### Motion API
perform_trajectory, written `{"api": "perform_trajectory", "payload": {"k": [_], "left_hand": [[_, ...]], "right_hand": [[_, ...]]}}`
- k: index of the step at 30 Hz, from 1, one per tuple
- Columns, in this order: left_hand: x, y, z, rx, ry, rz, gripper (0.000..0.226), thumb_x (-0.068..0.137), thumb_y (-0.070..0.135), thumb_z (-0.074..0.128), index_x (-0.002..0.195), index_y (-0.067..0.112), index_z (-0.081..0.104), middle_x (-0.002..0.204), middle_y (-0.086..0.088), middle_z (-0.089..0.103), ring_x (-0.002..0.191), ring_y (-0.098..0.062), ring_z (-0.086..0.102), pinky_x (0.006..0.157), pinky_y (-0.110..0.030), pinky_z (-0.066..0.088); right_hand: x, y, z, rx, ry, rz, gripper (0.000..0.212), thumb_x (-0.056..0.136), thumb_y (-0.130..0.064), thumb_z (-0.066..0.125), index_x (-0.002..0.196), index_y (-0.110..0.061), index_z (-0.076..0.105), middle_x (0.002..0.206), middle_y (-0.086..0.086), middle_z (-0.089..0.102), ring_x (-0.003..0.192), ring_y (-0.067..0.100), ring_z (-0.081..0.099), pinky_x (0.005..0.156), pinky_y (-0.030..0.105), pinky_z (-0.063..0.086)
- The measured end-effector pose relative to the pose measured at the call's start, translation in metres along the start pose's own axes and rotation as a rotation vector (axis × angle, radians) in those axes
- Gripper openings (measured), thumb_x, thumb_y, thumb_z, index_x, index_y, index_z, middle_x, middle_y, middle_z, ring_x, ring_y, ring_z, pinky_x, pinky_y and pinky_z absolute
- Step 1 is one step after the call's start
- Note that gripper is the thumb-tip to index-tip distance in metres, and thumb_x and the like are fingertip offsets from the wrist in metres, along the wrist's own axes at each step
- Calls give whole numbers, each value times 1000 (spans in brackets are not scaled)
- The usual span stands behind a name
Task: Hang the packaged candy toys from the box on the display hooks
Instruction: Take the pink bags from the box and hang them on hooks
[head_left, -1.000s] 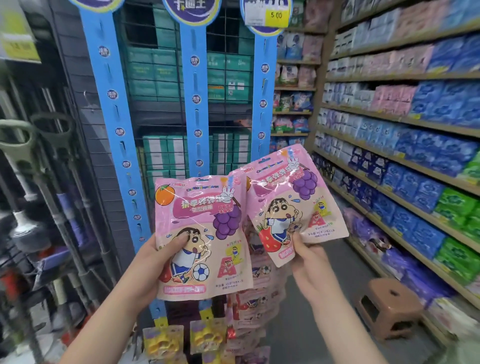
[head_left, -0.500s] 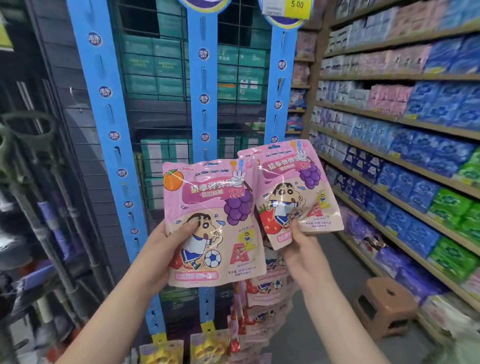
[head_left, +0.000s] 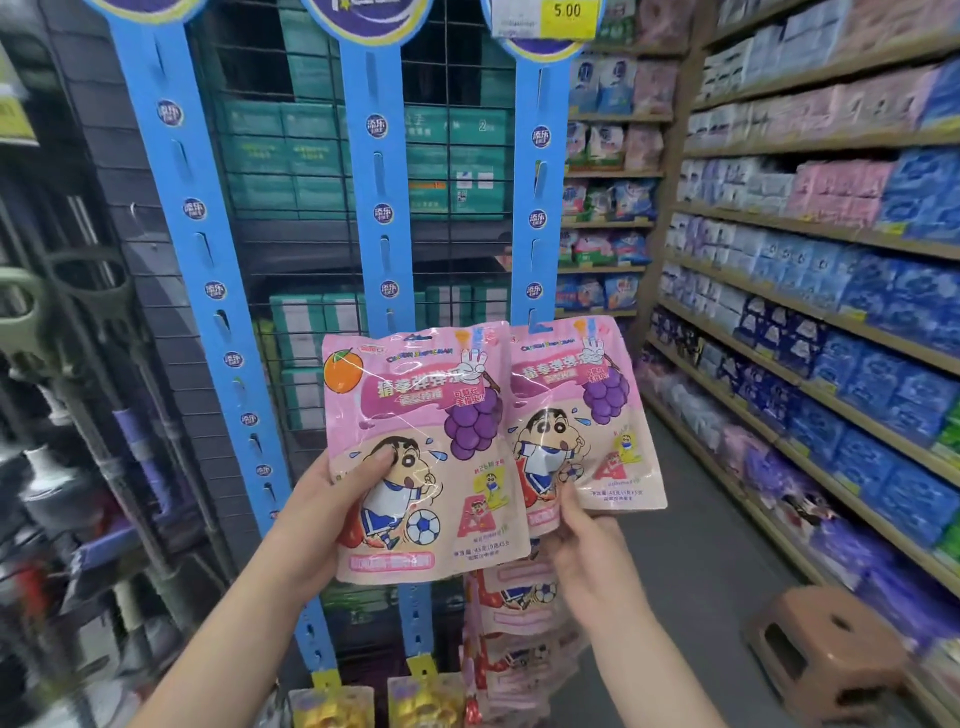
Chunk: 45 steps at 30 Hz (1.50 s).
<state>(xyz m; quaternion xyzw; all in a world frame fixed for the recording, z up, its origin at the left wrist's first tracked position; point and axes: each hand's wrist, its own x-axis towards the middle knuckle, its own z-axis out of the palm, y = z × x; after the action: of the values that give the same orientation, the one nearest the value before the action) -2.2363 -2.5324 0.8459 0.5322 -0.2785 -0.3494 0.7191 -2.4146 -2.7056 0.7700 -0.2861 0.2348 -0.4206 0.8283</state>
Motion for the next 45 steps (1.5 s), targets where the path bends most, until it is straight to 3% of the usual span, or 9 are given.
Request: {"api": "perform_trajectory", "payload": {"k": [6,11,18,21,24,26,33,41,45], "left_hand": [[-1,-11,11,-2,39,9,102,39,53,101,124,13,63,113,-20,77,94,-36,78,71,-43,65],[-1,-18,22,-22,46,-16,54,80,29,74,128,9,59,112,-20,77,91,-35,78,72,-44,66],[2,-17,38,1,21,-13,76,63,42,92,126,11,61,111,-19,78,91,-35,79,69,-43,66],[3,-16,45,11,1,-13,63,72,35,84,125,11,61,110,-18,78,89,-33,79,70,-42,66],[6,-12,53,42,-20,-17,88,54,49,97,126,12,61,112,-18,78,94,-36,78,76,-47,65],[8,-10,57,48,-26,-5,71,71,42,88,129,12,60,113,-17,78,98,-38,77,86,-54,62],[17,0,80,107,-79,3,51,83,33,75,127,13,60,109,-15,79,93,-36,78,81,-48,63],[38,31,102,234,-175,81,48,90,38,70,131,16,57,116,-10,78,104,-33,76,92,-50,60],[55,43,109,313,-93,141,46,90,44,75,126,20,60,112,-6,80,100,-30,78,95,-56,59]], "right_hand": [[-4,2,-16,-78,-58,54,44,95,-10,64,138,-11,54,130,15,69,119,29,67,87,38,61],[-16,-6,-19,-245,-97,100,21,98,-13,61,119,-7,65,118,16,74,112,30,71,85,38,62],[-26,-24,-27,-559,-111,183,23,98,-15,64,116,-1,71,105,11,78,101,25,75,84,36,62],[-33,-36,-22,-628,-150,138,30,102,-34,57,120,-13,70,106,7,79,98,24,76,86,39,61],[-39,-48,-16,-652,-160,117,46,101,-53,46,124,-20,68,108,6,78,99,26,76,92,47,59],[-42,-57,-10,-668,-175,101,51,101,-58,40,121,-22,70,107,6,79,99,25,76,95,49,58],[-48,-83,12,-808,-303,-137,36,94,-57,57,125,-39,64,119,-14,74,113,9,69,105,46,50],[-30,-114,37,-808,-255,-341,26,94,-39,68,117,-28,67,108,-10,77,100,11,74,94,48,58],[-13,-125,48,-828,-245,-394,21,94,-42,69,112,-32,69,108,-9,78,99,14,75,92,51,58]]}}
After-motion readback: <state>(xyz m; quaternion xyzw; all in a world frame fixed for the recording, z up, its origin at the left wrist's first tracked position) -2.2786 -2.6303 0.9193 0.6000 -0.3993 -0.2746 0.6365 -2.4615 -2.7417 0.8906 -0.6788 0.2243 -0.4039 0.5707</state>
